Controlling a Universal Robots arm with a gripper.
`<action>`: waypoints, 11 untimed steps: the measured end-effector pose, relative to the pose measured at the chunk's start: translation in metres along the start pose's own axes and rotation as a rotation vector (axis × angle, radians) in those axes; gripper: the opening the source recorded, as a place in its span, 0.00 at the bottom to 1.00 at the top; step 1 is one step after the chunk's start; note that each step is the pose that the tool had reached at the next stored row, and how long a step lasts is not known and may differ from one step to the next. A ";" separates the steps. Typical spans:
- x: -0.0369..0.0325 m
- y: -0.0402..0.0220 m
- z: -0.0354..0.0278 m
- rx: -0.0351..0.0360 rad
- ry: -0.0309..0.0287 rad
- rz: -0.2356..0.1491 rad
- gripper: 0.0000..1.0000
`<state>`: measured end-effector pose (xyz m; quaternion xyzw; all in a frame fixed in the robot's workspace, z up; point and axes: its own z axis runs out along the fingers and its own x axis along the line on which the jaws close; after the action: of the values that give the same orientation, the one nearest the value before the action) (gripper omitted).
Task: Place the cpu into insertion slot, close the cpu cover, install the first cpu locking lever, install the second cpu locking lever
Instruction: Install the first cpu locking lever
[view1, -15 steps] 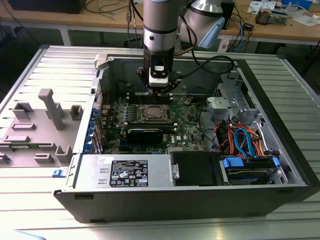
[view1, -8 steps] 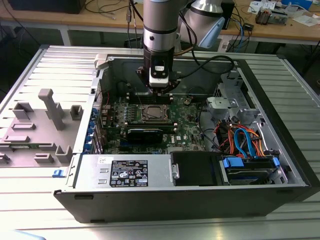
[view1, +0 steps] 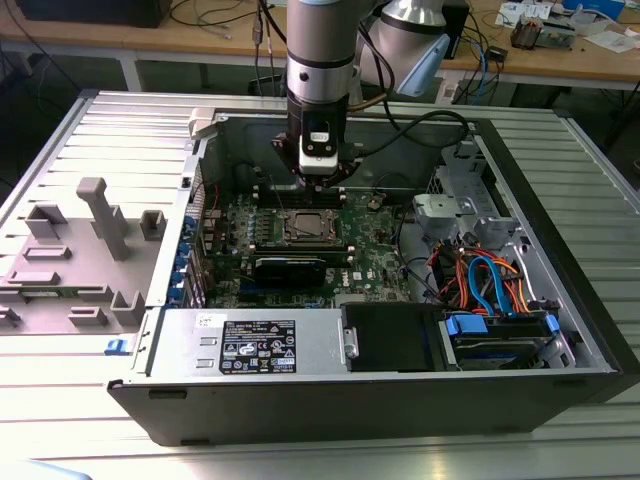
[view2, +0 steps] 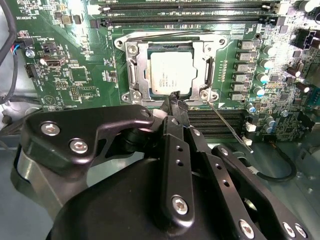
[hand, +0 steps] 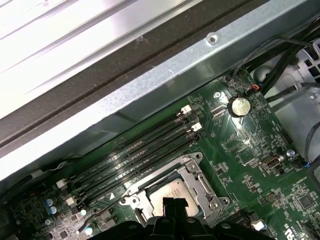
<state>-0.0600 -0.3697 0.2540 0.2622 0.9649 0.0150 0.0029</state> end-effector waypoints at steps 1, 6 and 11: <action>0.0000 0.0000 0.0000 -0.0005 0.0003 -0.001 0.11; 0.0000 0.0000 0.0000 -0.0031 0.0020 -0.006 0.11; 0.0000 0.0000 0.0000 -0.0053 0.0034 -0.011 0.11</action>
<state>-0.0600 -0.3697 0.2540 0.2567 0.9663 0.0180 0.0020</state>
